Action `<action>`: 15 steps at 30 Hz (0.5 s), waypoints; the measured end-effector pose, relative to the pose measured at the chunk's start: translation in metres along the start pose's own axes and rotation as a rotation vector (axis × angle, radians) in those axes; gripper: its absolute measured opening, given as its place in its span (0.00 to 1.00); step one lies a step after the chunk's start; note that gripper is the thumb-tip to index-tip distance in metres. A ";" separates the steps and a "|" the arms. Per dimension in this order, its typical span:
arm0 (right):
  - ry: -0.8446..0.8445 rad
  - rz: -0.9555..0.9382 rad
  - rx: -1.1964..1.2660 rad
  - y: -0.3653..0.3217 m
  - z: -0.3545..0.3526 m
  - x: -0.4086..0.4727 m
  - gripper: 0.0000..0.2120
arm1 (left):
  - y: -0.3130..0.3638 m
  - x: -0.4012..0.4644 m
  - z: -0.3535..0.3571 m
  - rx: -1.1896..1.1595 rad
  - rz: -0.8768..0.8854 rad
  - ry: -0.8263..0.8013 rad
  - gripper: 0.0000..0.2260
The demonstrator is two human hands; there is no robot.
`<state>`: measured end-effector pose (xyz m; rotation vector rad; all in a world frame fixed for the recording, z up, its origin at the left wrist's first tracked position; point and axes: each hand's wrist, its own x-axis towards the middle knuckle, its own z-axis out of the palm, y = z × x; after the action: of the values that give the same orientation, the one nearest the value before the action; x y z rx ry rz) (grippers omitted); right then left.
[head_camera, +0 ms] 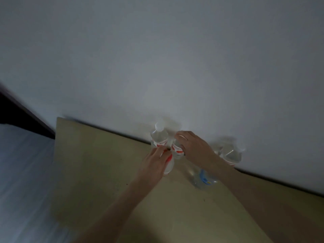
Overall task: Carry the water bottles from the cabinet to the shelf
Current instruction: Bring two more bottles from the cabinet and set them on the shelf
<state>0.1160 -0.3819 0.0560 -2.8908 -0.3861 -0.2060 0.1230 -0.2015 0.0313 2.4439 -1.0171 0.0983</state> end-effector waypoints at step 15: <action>-0.230 0.059 0.147 -0.015 0.023 0.082 0.22 | -0.022 -0.027 -0.004 -0.191 -0.178 0.052 0.09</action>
<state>0.1929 -0.3423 0.0501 -2.7817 -0.3382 0.1598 0.1192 -0.1687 0.0196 2.3313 -0.7467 0.0046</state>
